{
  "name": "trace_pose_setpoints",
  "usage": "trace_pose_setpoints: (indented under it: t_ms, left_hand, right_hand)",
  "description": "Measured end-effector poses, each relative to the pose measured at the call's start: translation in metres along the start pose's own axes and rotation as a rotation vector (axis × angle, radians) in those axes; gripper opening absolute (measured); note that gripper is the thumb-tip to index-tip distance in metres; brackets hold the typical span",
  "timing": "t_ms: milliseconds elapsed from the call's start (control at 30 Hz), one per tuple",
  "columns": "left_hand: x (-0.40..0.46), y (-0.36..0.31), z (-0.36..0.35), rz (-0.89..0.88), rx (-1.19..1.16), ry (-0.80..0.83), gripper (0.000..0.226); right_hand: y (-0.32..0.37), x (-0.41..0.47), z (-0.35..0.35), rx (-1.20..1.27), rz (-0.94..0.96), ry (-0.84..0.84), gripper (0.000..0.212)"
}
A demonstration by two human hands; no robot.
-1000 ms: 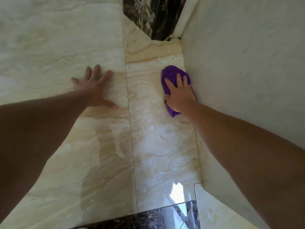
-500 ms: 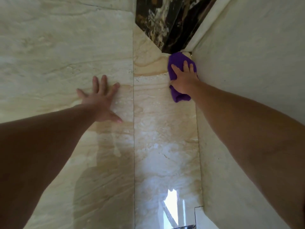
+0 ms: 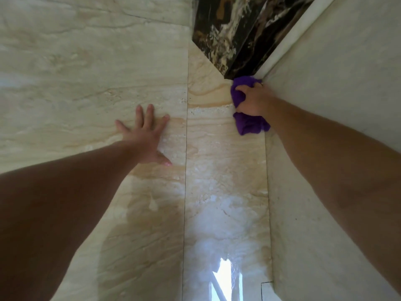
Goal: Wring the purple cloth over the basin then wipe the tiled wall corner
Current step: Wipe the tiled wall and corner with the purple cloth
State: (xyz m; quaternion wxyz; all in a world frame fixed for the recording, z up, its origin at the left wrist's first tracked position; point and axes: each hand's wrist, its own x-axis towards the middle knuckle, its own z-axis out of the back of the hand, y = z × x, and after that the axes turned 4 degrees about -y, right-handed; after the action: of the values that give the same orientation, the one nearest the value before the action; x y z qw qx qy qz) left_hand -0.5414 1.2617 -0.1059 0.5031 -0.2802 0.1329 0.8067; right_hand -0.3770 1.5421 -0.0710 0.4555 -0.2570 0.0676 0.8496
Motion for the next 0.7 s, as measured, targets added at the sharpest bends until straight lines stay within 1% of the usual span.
trace_pose_setpoints:
  t_ms: [100, 167, 233, 367, 500, 600, 700]
  left_hand:
    - [-0.002, -0.001, 0.002, 0.001, -0.010, 0.004, 0.143]
    - [-0.001, -0.001, 0.002, 0.005, -0.008, 0.003, 0.143]
    - [-0.002, -0.001, 0.002, 0.007, -0.011, 0.002, 0.143]
    - [0.001, 0.001, -0.002, 0.005, -0.030, -0.025, 0.143]
    - [0.002, 0.000, -0.003, 0.005, -0.037, -0.024, 0.143]
    - [0.003, 0.001, -0.005, 0.013, -0.054, -0.030, 0.142]
    - [0.004, 0.002, -0.008, 0.019, -0.073, -0.039, 0.142]
  right_hand:
    - [0.018, -0.016, -0.005, 0.012, 0.010, 0.063, 0.078]
    - [0.035, -0.025, -0.011, 0.044, 0.079, 0.061, 0.074]
    - [0.051, -0.028, -0.019, 0.075, 0.149, 0.024, 0.073]
    - [0.071, -0.014, -0.019, 0.146, 0.141, -0.043, 0.072]
    - [0.091, 0.006, -0.002, 0.239, 0.150, -0.027, 0.072]
    - [0.101, 0.017, 0.004, 0.203, 0.138, -0.023, 0.079]
    - [0.119, 0.028, 0.017, 0.186, 0.154, -0.003, 0.078]
